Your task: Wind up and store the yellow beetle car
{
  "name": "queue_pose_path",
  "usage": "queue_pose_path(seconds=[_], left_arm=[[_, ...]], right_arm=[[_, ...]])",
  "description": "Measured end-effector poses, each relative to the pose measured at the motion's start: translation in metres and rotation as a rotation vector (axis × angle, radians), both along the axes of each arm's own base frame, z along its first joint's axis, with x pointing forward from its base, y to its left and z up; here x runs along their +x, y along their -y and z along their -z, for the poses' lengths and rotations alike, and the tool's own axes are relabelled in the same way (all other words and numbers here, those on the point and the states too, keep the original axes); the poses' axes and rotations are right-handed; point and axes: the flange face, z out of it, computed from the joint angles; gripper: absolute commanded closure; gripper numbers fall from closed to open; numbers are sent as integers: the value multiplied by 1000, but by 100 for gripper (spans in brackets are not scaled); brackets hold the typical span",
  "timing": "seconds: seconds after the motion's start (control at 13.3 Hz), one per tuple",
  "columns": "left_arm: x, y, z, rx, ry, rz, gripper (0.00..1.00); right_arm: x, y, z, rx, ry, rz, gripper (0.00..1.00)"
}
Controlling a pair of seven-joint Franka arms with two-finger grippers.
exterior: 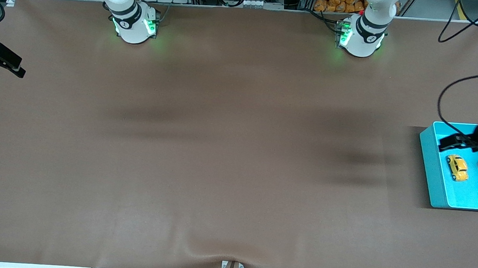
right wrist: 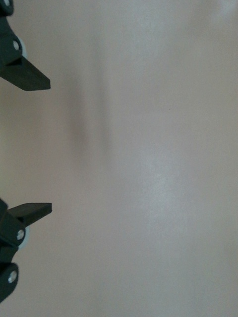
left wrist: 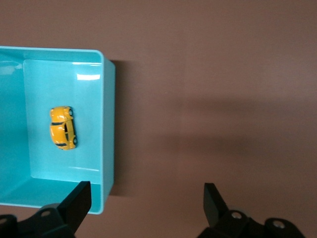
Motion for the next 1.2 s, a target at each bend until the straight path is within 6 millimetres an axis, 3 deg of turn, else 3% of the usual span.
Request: queue_pose_path(seconds=[0.23, 0.53, 0.68, 0.9, 1.2], left_arm=[[-13, 48, -32, 0, -1, -15, 0], [-24, 80, -78, -11, -21, -16, 0], [-27, 87, -93, -21, -28, -16, 0], [-35, 80, -113, -27, -57, -11, 0], [-44, 86, -122, -24, -78, 18, 0]], right_arm=[[0, 0, 0, 0, 0, 0, 0], [0, -1, 0, 0, 1, -1, 0], [0, -1, 0, 0, 0, -2, 0], [0, -2, 0, 0, -2, -4, 0], [0, -3, 0, 0, -3, -5, 0]])
